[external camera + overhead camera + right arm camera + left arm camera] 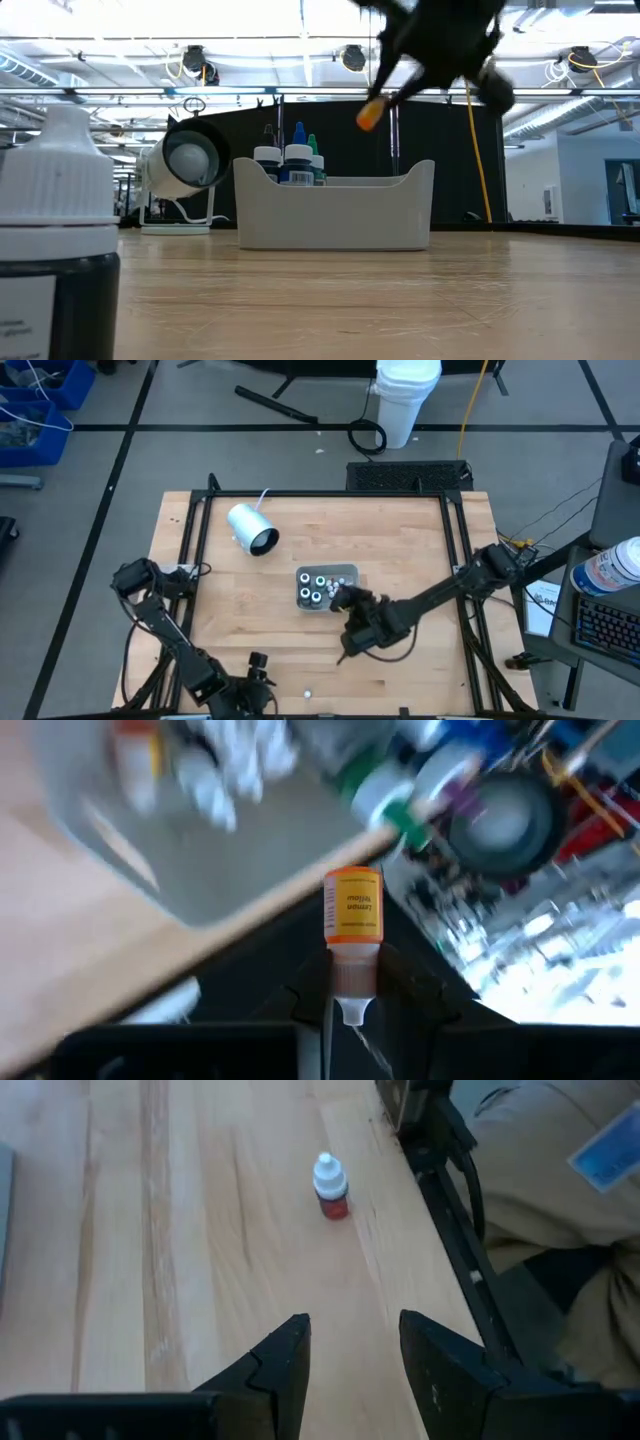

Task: Pick & Place food coloring
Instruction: Put the small orange food coloring bottle into the gray bin

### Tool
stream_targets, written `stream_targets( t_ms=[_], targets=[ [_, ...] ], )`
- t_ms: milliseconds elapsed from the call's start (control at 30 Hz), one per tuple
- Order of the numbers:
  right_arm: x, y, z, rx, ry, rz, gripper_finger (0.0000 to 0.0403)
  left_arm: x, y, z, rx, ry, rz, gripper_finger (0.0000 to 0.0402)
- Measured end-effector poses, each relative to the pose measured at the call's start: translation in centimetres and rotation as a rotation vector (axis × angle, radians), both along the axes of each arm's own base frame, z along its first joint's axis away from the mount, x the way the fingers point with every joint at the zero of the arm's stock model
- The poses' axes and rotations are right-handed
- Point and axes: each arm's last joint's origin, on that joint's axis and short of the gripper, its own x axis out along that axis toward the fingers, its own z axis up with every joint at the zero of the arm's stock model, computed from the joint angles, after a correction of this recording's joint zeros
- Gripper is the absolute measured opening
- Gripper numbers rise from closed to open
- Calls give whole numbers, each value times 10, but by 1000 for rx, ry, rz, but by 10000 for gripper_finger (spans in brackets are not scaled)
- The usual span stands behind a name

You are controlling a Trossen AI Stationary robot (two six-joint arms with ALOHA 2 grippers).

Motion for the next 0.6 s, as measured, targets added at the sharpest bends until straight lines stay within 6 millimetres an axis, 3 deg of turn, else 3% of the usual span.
stream_targets(
  t_ms=[167,333,600],
  targets=[
    [-5,-25,-32,-183,54,-31,47,-8,2,-9,36,7,-6,161],
    [-10,-35,-59,-249,110,11,47,-10,10,-20,67,29,1,161],
    [-9,-33,-65,-269,157,81,47,-3,23,-26,65,47,67,161]
  ],
)
